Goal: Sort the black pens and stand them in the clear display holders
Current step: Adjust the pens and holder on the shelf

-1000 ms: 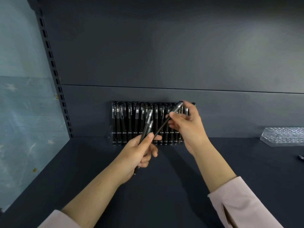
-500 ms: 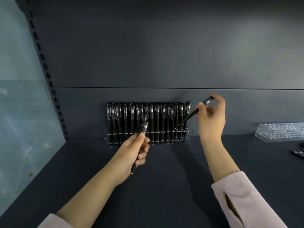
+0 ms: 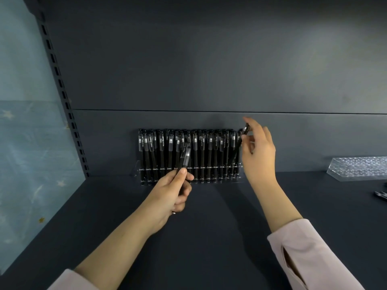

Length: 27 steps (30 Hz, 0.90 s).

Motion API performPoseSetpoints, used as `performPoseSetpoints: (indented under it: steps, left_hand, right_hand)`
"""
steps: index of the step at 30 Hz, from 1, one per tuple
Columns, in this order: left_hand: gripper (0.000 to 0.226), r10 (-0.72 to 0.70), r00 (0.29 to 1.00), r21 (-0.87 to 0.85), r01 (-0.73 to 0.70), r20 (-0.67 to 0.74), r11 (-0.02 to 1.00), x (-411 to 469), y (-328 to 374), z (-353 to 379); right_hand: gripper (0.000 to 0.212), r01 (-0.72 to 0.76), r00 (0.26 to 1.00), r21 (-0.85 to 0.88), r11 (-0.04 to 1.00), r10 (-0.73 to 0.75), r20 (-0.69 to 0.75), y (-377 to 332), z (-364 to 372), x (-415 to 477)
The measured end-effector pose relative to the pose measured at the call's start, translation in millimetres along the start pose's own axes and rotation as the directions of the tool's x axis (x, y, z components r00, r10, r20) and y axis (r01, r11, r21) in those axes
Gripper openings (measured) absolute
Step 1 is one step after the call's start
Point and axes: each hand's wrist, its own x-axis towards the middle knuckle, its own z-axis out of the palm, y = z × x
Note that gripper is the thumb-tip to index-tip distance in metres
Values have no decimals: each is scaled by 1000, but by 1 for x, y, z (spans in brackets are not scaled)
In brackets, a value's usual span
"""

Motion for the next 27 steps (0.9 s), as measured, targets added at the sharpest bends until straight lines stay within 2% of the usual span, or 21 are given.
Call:
performPoseSetpoints:
  steps: [4,9,13,20,22,24,27]
  left_hand:
    - [27,13,1000,-6,-13,-17,1000,2,-2,1]
    - [27,-19,1000,59,18,13,998,-3,1,0]
    - [30,-29,998,43,27,47,999,-5,2,0]
    - [32,9,1000,6,-9,19,1000,-2,1,-2]
    - [29,11,1000,-24,-11,15,1000,-1,3,-2]
    - [26,12,1000,-56,-10,24,998,-1,4,-1]
    - [26,13,999,-67,-10,51,998,-2,4,1]
  right_hand:
    - [43,-16,999,15,1000,15,46,4,3,-2]
    - [30,18,996,-62,998,-13,89,12,10,-5]
    - [35,7,988,-70,998,4,156,17,17,-6]
    - [42,-34,993,-74,997,41,106,11,14,-6]
    - [44,-27,995,-18,999,28,91,-1,13,-5]
    - [40,-104,984,113,988,86,156,-17,14,-4]
    - [29,-314,899,267,911,195,391,-37,19,-10]
